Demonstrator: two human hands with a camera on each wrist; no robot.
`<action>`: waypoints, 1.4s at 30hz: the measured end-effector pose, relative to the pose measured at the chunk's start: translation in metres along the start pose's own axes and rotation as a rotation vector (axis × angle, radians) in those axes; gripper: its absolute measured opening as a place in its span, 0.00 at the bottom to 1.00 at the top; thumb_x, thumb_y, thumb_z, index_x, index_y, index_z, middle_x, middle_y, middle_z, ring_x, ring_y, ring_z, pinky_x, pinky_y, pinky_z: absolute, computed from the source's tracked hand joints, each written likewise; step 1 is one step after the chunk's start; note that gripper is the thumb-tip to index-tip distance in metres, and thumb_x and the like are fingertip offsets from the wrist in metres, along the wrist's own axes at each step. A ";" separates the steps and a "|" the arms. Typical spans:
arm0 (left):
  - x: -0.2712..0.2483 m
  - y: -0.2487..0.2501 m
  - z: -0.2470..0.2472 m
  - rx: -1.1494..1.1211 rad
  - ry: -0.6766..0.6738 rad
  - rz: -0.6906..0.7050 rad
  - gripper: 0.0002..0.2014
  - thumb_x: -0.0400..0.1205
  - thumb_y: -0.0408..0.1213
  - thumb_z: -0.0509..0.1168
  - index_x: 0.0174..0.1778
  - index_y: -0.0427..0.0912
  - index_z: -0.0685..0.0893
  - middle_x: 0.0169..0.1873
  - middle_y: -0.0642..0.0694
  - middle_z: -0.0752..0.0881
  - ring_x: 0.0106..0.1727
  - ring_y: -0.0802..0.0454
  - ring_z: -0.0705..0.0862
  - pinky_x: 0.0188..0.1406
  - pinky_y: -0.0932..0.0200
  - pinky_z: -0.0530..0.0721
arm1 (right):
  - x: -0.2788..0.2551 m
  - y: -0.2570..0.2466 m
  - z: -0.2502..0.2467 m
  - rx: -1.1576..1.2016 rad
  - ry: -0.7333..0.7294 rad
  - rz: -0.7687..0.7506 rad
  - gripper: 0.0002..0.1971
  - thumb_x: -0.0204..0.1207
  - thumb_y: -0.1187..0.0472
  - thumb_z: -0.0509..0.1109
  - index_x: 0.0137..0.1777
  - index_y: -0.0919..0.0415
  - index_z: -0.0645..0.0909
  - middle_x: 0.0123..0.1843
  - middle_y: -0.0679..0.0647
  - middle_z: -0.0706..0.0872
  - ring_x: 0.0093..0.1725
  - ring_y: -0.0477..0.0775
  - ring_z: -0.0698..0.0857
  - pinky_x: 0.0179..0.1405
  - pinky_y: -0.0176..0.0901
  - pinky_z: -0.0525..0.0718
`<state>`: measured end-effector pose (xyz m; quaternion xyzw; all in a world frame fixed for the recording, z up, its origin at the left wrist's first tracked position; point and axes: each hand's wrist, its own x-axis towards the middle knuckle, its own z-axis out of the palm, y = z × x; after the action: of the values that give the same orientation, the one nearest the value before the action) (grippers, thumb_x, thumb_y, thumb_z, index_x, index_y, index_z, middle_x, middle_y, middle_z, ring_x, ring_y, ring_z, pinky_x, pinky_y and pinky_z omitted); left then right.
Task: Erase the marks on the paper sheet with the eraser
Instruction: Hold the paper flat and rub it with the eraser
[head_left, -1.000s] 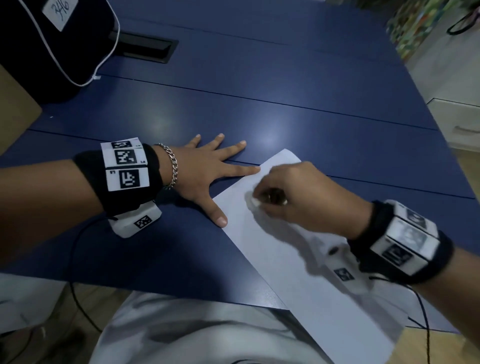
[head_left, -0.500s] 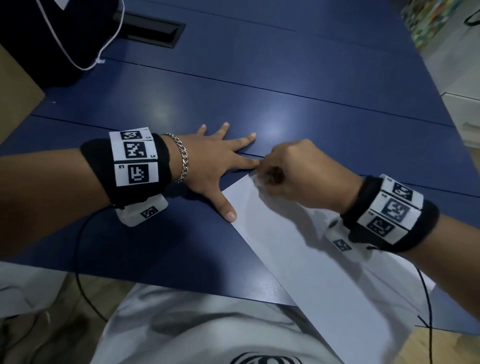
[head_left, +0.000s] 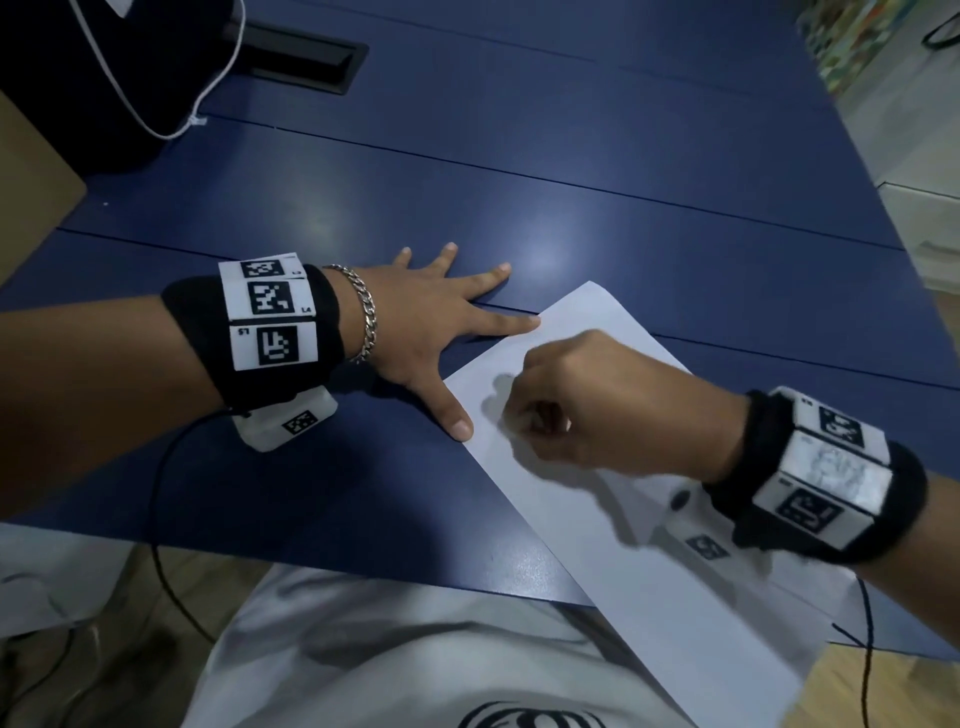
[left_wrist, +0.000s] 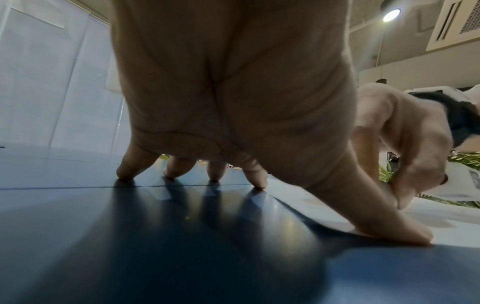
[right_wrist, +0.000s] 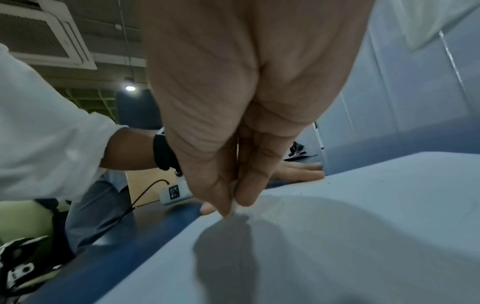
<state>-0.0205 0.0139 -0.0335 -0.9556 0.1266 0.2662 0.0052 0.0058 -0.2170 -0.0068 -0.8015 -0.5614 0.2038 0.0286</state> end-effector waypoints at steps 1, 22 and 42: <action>0.000 0.000 0.000 0.004 0.000 0.002 0.66 0.54 0.90 0.67 0.82 0.88 0.32 0.91 0.58 0.28 0.92 0.25 0.37 0.83 0.12 0.50 | 0.003 0.008 -0.002 -0.016 0.027 0.011 0.05 0.72 0.58 0.69 0.35 0.53 0.82 0.35 0.47 0.84 0.36 0.56 0.82 0.39 0.47 0.79; 0.005 0.033 0.005 -0.054 -0.064 -0.058 0.75 0.52 0.89 0.70 0.82 0.79 0.23 0.85 0.62 0.18 0.88 0.26 0.24 0.75 0.03 0.41 | -0.011 0.014 0.002 0.090 0.024 0.012 0.08 0.72 0.52 0.73 0.42 0.55 0.90 0.37 0.46 0.88 0.35 0.49 0.85 0.39 0.35 0.80; 0.006 0.033 0.005 -0.047 -0.077 -0.073 0.75 0.50 0.90 0.70 0.81 0.81 0.22 0.85 0.61 0.17 0.87 0.23 0.24 0.75 0.03 0.43 | -0.011 0.008 0.002 0.026 0.002 0.010 0.07 0.72 0.55 0.70 0.35 0.55 0.84 0.33 0.48 0.86 0.32 0.52 0.81 0.33 0.35 0.75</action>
<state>-0.0258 -0.0195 -0.0390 -0.9484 0.0852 0.3054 -0.0026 0.0086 -0.2306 -0.0078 -0.8040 -0.5547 0.2105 0.0389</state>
